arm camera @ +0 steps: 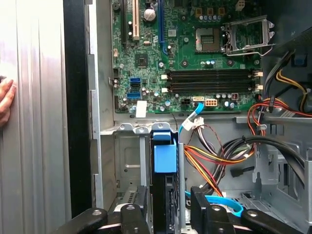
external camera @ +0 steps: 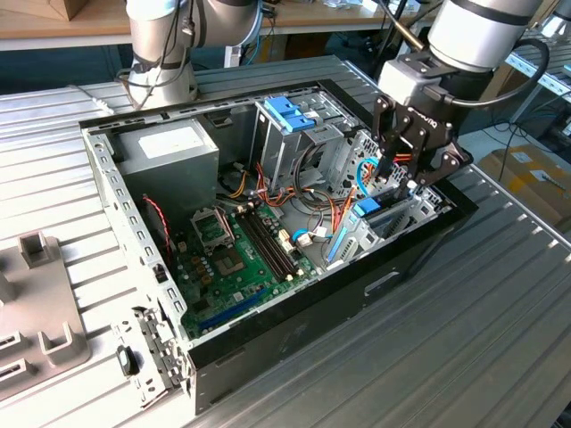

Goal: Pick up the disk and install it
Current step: 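Insert the disk into the insertion slot, then insert the first disk wire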

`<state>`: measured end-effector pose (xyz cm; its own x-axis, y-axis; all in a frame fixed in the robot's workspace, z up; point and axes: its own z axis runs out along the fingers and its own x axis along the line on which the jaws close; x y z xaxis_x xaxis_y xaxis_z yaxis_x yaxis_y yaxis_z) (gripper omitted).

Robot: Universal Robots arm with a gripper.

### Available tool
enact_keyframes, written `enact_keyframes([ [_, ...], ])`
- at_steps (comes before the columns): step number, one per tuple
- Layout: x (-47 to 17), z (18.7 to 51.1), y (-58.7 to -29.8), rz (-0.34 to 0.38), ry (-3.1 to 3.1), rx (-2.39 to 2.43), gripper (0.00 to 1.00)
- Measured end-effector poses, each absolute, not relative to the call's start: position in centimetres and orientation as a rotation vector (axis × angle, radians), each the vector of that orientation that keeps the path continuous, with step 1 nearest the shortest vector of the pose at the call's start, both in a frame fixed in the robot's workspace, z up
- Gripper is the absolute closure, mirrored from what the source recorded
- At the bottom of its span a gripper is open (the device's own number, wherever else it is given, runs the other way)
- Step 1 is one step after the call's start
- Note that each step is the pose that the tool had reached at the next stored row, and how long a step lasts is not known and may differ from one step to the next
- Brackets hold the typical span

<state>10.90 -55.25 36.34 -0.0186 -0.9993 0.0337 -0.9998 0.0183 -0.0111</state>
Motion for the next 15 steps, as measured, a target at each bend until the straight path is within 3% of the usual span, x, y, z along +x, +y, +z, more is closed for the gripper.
enact_keyframes([
  [15, 10.89, 35.53, -55.25, 0.050, -2.230, 2.189, 0.51],
])
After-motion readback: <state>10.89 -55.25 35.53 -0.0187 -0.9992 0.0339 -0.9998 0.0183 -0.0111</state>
